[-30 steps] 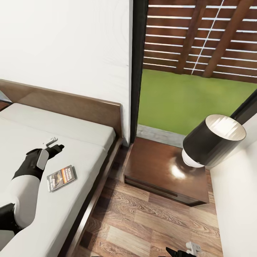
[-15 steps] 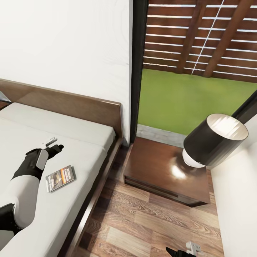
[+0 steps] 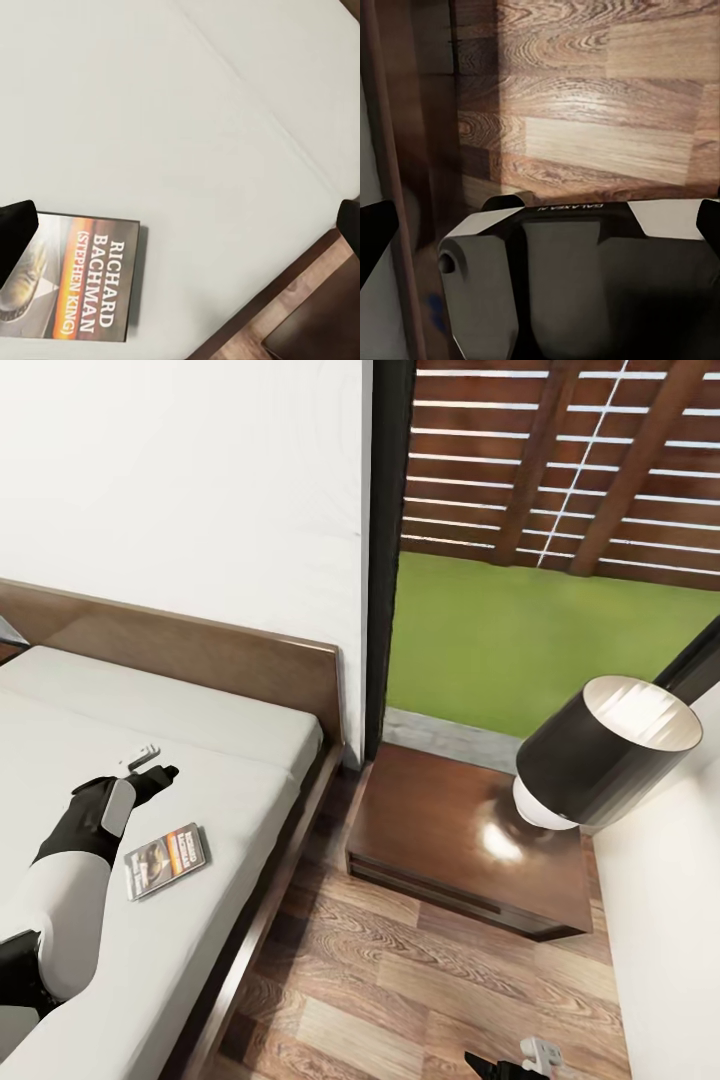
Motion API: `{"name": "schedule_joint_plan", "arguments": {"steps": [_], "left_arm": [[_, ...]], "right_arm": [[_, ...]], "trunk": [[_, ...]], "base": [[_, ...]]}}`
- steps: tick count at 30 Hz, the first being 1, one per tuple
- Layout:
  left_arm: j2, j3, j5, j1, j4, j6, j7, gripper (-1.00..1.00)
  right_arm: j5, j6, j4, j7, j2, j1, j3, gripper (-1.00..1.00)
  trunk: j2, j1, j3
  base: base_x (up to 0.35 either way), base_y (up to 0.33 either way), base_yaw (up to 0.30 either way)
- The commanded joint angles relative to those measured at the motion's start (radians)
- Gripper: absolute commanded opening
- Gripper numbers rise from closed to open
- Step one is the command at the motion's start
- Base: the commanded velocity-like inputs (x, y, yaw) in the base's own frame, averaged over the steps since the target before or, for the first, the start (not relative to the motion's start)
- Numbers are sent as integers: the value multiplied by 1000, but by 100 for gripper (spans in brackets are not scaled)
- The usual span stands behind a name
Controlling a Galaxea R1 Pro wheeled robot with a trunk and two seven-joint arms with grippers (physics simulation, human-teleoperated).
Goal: In the bedroom, move the book from the bed onto either nightstand, and place the two sandals side by side next to the bed.
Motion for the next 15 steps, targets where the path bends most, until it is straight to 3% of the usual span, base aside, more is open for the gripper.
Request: {"name": "schedule_joint_plan", "arguments": {"steps": [1,15], "left_arm": [[0,0,11,-1,-1,5,7,100],[0,0,11,1,-1,5,7,100]], "right_arm": [[-3,-2,1,3,-1,-1,1,100],[-3,-2,1,3,-1,0,1,100]], "trunk": [[-8,4,-4],[-106,58,-67]], "base": [[0,0,0],[0,0,0]]}}
